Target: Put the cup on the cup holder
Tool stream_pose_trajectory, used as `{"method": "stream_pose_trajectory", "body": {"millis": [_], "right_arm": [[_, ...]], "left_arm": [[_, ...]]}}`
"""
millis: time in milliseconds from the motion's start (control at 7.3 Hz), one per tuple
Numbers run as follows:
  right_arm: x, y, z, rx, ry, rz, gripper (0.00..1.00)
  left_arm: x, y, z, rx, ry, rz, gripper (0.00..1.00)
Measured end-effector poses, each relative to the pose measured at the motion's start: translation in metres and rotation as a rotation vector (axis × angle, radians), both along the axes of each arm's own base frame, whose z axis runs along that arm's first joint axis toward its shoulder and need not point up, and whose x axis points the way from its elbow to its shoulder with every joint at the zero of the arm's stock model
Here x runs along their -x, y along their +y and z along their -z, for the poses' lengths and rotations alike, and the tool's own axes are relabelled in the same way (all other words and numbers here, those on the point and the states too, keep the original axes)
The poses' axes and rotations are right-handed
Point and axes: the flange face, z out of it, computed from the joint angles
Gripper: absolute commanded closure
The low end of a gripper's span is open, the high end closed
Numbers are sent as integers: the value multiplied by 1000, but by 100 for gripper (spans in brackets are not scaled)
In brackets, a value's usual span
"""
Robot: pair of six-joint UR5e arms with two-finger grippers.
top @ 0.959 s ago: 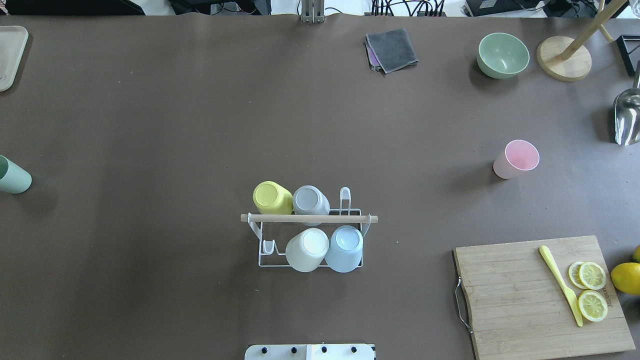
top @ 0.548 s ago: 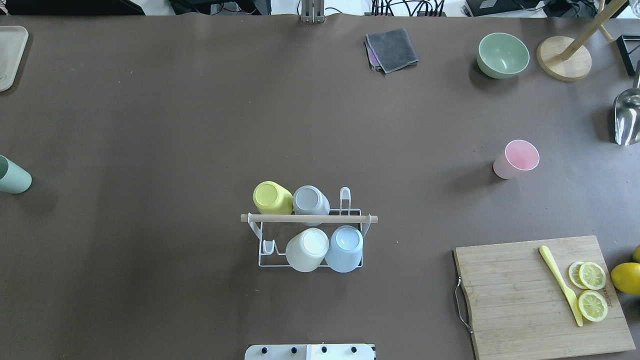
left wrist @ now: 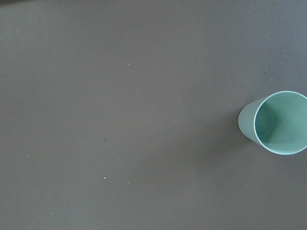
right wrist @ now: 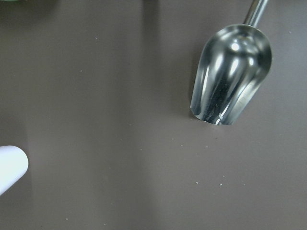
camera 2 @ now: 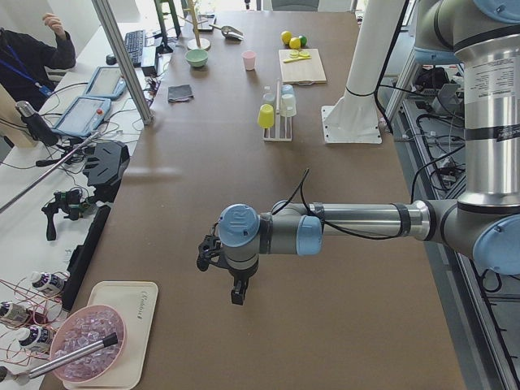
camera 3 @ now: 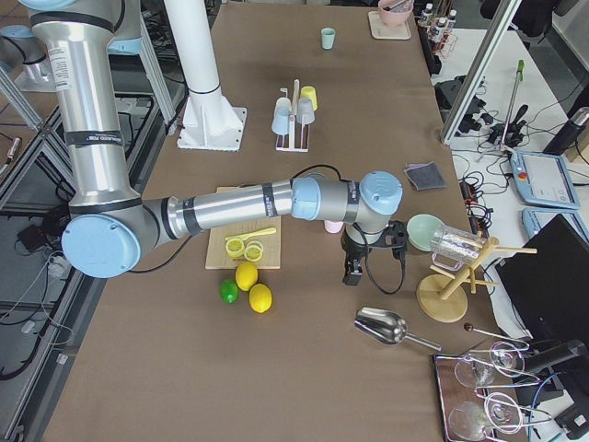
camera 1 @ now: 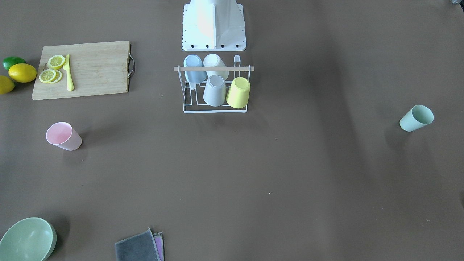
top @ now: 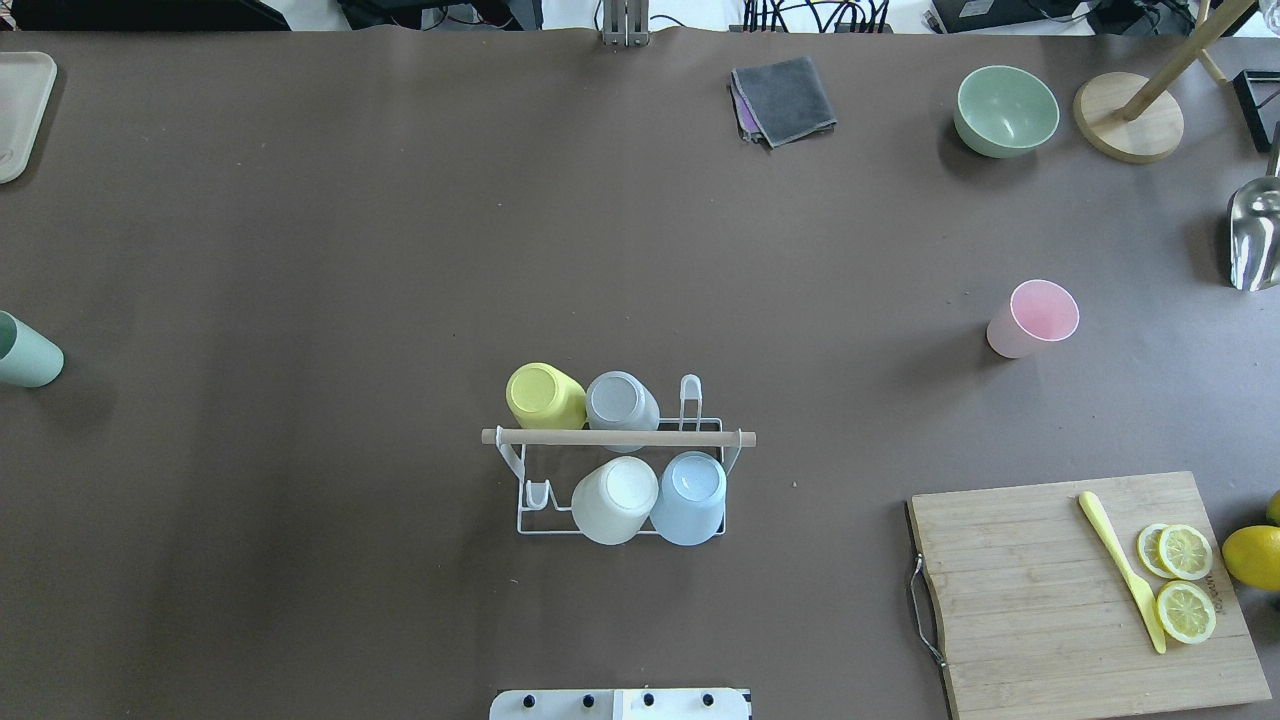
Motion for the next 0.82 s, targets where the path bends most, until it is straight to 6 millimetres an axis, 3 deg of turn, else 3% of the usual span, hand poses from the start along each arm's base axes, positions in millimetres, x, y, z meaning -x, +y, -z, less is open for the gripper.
{"method": "stream_pose_trajectory", "body": {"millis": [411, 822], "right_arm": [[96, -42, 59, 30, 12, 70, 0], [178, -90, 118, 60, 54, 146, 0]], "left_arm": [[10, -1, 3, -2, -1, 25, 2], [11, -10, 11, -23, -4, 25, 2]]}}
